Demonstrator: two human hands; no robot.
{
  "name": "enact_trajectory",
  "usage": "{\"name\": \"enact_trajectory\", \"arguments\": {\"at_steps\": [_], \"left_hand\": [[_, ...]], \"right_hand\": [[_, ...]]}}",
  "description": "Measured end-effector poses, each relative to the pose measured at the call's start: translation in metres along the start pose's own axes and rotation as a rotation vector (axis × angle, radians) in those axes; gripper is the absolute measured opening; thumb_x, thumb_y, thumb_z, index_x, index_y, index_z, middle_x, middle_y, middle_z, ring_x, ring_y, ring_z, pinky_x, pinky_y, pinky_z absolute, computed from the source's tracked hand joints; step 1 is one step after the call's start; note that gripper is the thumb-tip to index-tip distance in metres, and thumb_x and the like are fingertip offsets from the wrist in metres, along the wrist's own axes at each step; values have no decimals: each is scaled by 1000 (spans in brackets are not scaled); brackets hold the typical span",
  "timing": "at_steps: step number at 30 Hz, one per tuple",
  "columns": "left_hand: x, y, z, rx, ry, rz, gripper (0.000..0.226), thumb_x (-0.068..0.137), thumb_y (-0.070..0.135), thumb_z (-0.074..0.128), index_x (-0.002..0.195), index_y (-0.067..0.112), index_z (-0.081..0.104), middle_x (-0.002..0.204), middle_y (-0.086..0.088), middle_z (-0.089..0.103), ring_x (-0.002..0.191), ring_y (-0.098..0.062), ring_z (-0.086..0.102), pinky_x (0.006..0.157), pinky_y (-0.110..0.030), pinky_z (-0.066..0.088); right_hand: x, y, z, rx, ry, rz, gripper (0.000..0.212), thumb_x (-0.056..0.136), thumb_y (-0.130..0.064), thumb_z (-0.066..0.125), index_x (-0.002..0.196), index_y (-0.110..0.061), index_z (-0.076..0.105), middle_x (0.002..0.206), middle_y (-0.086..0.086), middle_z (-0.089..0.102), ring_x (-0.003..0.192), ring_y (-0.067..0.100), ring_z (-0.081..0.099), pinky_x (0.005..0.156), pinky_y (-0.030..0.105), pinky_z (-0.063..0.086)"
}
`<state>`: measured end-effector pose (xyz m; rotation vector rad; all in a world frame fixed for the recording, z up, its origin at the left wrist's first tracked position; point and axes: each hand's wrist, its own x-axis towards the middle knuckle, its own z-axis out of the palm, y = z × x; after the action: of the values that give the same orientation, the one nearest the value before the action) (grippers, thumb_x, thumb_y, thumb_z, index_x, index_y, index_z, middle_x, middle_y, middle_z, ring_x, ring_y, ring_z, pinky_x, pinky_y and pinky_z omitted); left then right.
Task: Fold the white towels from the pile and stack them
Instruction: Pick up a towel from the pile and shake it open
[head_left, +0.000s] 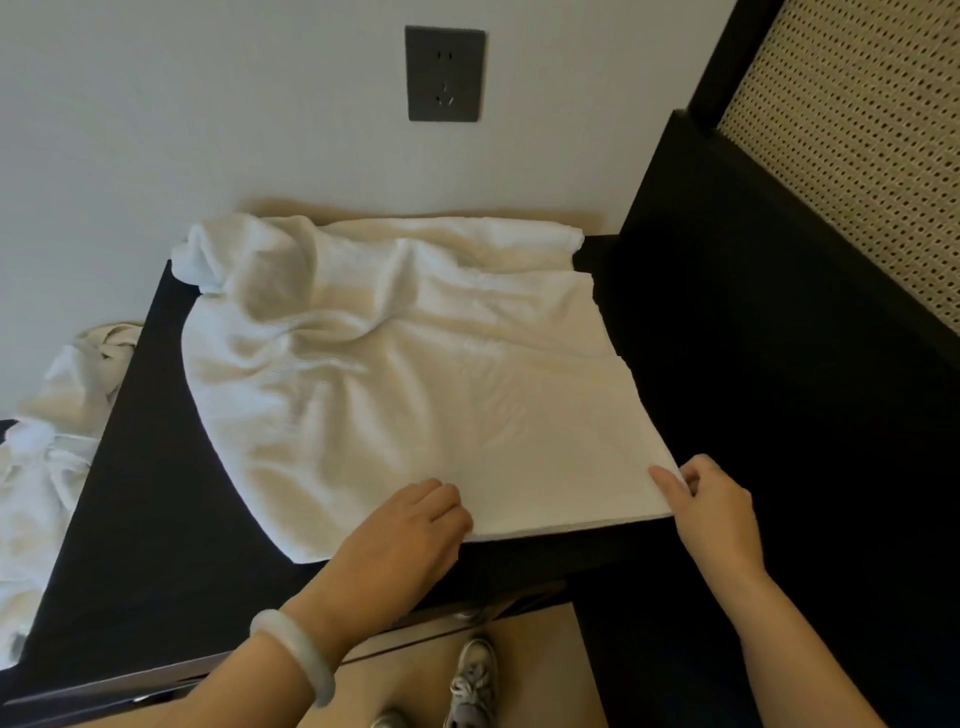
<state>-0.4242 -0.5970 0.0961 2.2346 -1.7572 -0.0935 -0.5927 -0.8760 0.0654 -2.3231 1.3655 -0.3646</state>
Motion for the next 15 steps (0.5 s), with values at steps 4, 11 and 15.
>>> {"name": "enact_trajectory", "arguments": {"at_steps": [4,11,15], "left_hand": [[0,7,10,13,-32,-23,17,81,21,74,95,25,65,93,9,59,80,-11,56,72,-22,50],[20,18,13,24,-82,64,28,74,19,75,98,25,63,97,7,57,85,-12,55,75,-24,50],[18,19,19,-75,-99,56,34,85,19,64,117,29,60,106,8,54,94,-12,51,82,-23,48]], "right_hand": [[-3,5,4,-60,0,-38,27,95,-49,51,84,-26,44,70,-5,54,54,10,55,41,27,41],[3,13,1,172,9,-6,21,94,-41,59,81,-30,47,77,-4,56,64,12,59,48,23,41],[0,22,-7,179,-39,35,21,94,-37,62,81,-29,48,79,-3,57,65,12,59,47,22,42]]}}
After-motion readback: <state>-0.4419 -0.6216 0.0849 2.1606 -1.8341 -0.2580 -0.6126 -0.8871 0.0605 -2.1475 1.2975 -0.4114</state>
